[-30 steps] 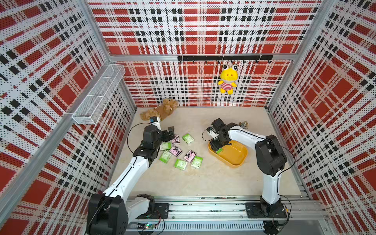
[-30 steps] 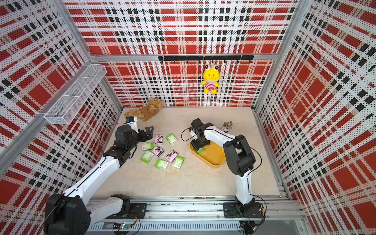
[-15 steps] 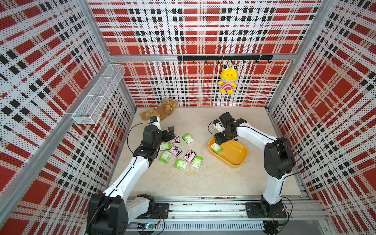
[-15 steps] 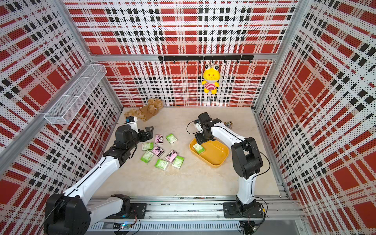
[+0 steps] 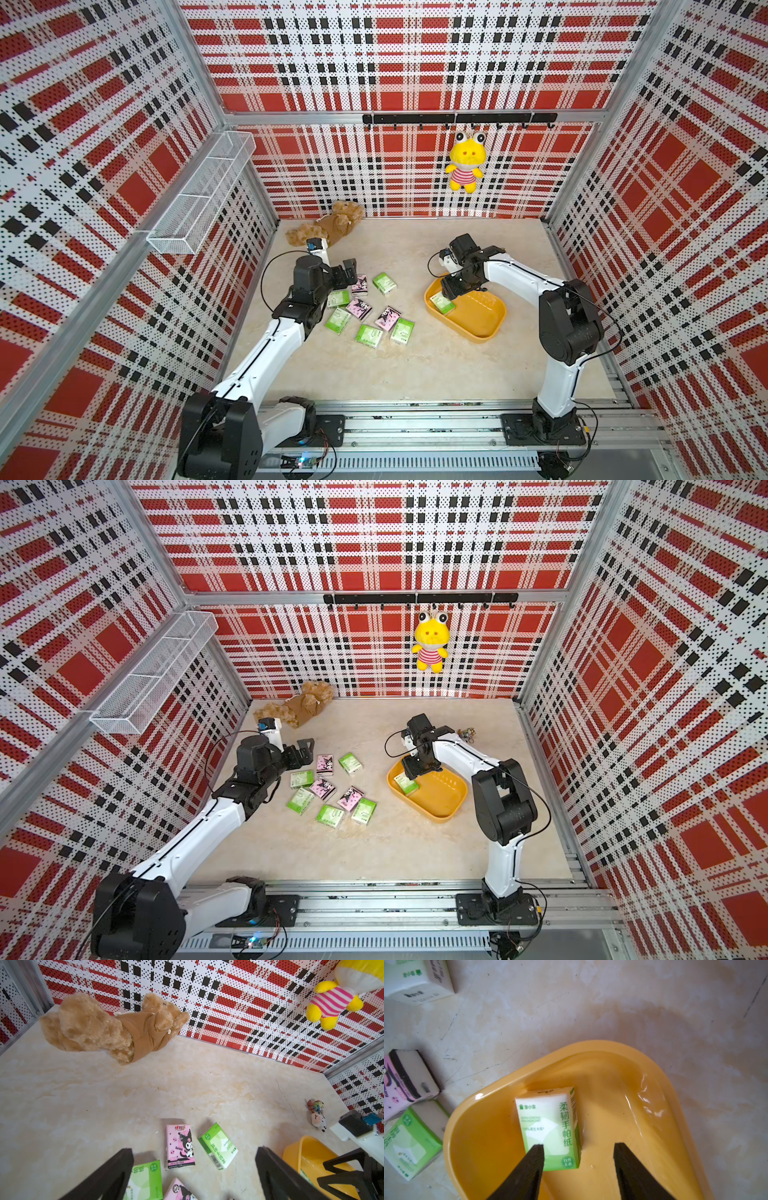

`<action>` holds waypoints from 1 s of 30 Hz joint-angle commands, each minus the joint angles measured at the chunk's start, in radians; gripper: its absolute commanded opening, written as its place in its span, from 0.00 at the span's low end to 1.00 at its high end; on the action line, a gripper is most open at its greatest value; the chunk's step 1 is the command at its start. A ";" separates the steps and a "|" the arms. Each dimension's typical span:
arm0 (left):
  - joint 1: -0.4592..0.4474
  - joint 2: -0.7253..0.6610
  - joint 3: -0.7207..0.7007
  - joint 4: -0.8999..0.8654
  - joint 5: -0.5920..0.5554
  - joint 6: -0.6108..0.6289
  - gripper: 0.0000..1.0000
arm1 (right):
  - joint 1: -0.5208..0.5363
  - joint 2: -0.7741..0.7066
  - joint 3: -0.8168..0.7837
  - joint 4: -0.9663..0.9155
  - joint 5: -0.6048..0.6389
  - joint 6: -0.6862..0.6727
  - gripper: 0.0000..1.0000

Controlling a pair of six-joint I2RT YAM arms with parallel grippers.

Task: Put the pocket tissues into the storage box
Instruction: Place the pocket tissues in the storage box.

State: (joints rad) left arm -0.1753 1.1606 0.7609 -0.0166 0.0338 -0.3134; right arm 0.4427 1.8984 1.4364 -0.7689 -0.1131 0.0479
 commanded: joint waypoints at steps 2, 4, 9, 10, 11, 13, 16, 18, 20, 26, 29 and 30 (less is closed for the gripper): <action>-0.004 0.007 0.034 -0.004 0.005 0.002 0.99 | 0.001 0.028 0.000 0.016 -0.080 0.009 0.60; -0.006 0.010 0.034 -0.003 0.005 -0.001 0.99 | 0.001 0.030 -0.001 0.019 -0.117 0.012 0.60; -0.011 0.019 0.035 -0.004 0.006 -0.004 0.99 | 0.001 0.054 -0.001 0.016 -0.136 0.016 0.61; -0.013 0.020 0.035 -0.004 0.005 -0.001 0.99 | 0.002 0.062 -0.001 0.016 -0.145 0.016 0.61; -0.013 0.019 0.034 -0.004 0.004 -0.001 0.99 | 0.001 0.069 -0.001 0.017 -0.159 0.019 0.62; -0.013 0.018 0.032 -0.004 0.000 0.001 0.99 | 0.001 0.083 0.000 0.025 -0.176 0.026 0.62; -0.013 0.012 0.027 -0.005 -0.004 0.003 0.99 | 0.001 0.099 0.001 0.034 -0.184 0.036 0.62; -0.013 0.005 0.024 -0.005 -0.006 0.004 0.99 | 0.001 0.106 0.005 0.036 -0.199 0.038 0.62; -0.013 0.000 0.022 -0.005 -0.009 0.006 0.99 | 0.001 0.111 0.012 0.036 -0.216 0.040 0.62; -0.012 -0.001 0.015 -0.004 -0.015 0.009 0.99 | 0.000 0.103 0.015 0.034 -0.263 0.032 0.62; -0.013 0.001 0.013 -0.005 -0.015 0.009 0.99 | -0.004 0.105 0.015 0.028 -0.293 0.027 0.62; -0.012 -0.001 0.014 -0.004 -0.016 0.009 0.99 | -0.004 0.106 0.013 0.028 -0.304 0.026 0.62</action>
State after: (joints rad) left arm -0.1825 1.1744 0.7715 -0.0174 0.0227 -0.3130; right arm 0.4423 1.9972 1.4387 -0.7471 -0.3653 0.0757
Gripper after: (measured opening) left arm 0.992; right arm 0.617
